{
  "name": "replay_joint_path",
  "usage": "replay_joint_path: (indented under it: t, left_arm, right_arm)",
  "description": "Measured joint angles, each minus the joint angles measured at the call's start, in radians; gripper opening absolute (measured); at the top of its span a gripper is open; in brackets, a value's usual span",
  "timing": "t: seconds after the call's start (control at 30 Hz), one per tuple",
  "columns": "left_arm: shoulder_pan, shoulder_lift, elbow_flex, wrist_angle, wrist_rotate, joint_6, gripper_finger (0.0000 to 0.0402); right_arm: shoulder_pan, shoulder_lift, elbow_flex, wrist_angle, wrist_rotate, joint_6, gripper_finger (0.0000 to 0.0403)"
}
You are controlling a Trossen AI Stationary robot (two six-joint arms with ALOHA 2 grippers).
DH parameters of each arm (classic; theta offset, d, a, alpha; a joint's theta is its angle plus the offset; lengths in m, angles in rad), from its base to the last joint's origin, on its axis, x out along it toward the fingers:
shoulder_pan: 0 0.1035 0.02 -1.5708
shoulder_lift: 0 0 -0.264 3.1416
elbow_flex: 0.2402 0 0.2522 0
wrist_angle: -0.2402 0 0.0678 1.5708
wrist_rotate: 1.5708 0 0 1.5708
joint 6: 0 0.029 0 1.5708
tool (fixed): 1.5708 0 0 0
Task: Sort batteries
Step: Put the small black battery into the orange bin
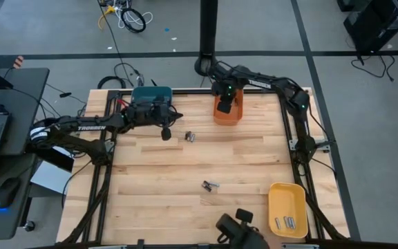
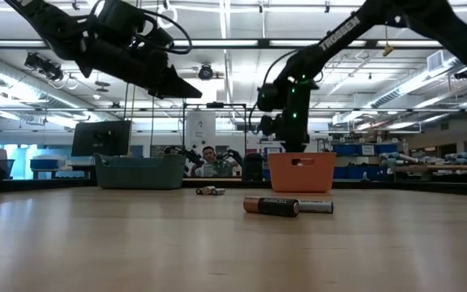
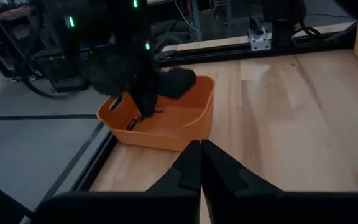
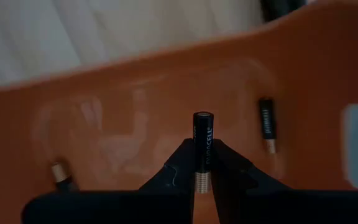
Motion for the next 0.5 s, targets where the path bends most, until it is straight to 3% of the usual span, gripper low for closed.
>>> replay_joint_path:
  t: [0.23, 0.5]
  left_arm:
    - [0.013, 0.000, 0.000, -0.001, 0.002, 0.010, 0.0014]
    - [0.013, 0.000, 0.000, -0.002, 0.005, 0.011, 0.0014]
  right_arm:
    - [-0.018, 0.089, 0.000, 0.005, -0.004, -0.005, 0.0043]
    - [-0.018, 0.103, 0.002, 0.020, -0.017, -0.003, 0.0053]
